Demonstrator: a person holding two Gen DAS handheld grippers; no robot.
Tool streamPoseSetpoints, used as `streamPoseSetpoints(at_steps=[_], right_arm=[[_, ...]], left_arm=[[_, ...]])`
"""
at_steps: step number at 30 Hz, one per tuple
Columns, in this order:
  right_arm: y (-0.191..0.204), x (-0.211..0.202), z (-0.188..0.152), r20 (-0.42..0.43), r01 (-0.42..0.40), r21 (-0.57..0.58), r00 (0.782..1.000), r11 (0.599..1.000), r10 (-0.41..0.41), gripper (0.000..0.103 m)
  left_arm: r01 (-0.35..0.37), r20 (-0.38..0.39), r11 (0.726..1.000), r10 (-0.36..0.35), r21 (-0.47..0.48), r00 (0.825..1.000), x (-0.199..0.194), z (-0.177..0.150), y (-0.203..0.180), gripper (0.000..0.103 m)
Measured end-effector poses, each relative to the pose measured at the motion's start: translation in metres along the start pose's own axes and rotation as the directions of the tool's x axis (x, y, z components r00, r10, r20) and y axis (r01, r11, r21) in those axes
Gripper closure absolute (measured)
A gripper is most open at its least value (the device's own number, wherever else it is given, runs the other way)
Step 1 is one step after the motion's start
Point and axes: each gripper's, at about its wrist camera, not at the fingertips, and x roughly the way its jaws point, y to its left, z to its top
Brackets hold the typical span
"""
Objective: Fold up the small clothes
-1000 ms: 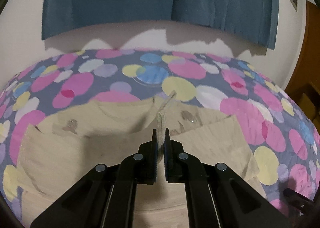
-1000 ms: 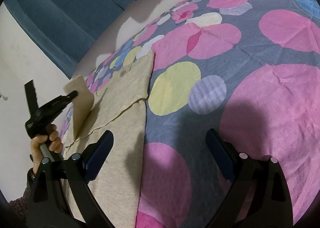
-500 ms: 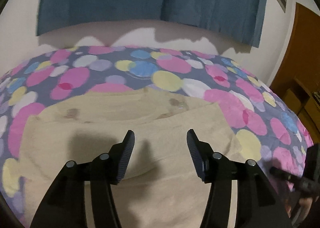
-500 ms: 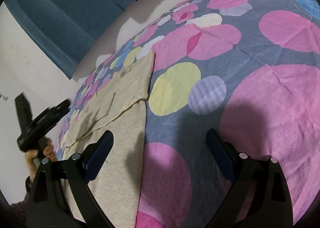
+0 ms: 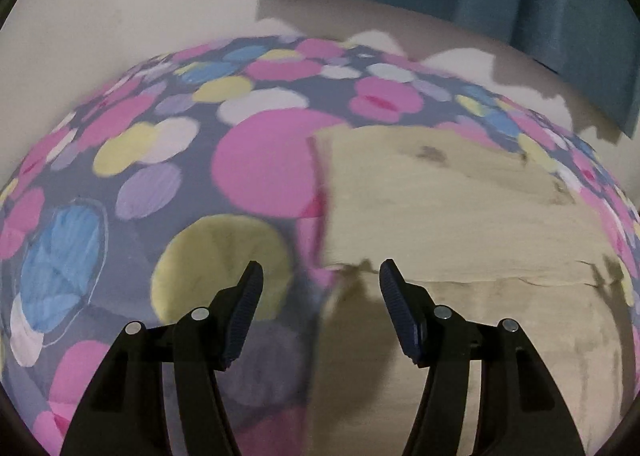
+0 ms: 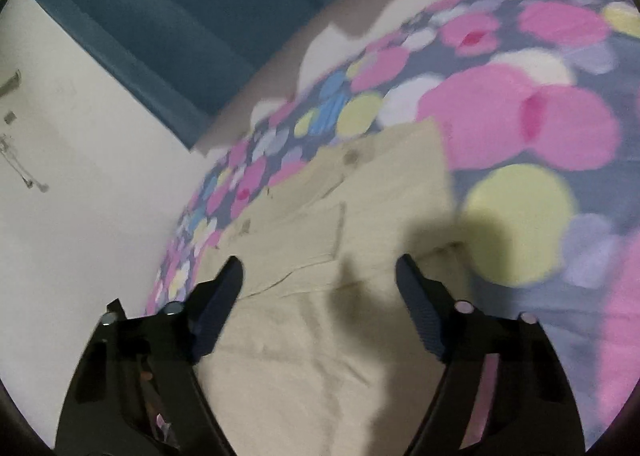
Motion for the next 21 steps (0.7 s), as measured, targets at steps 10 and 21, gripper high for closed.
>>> streamPoseSetpoints(at_steps=[10,21], right_arm=[[0.013,0.121,0.006,-0.165,0.126,0.026,0.979,0.992,-0.12,0.053],[0.024,0.091,0.006,-0.088,0.145,-0.072,0.985,0.987,-0.152,0.099]], left_arm=[[0.005,-0.047,0.999,-0.008,-0.052,0.999,0.018,-0.005,0.015,0.043],[0.011,-0.068,0.997,-0.016,-0.071,0.998,0.023,-0.005,0.02,0.043]])
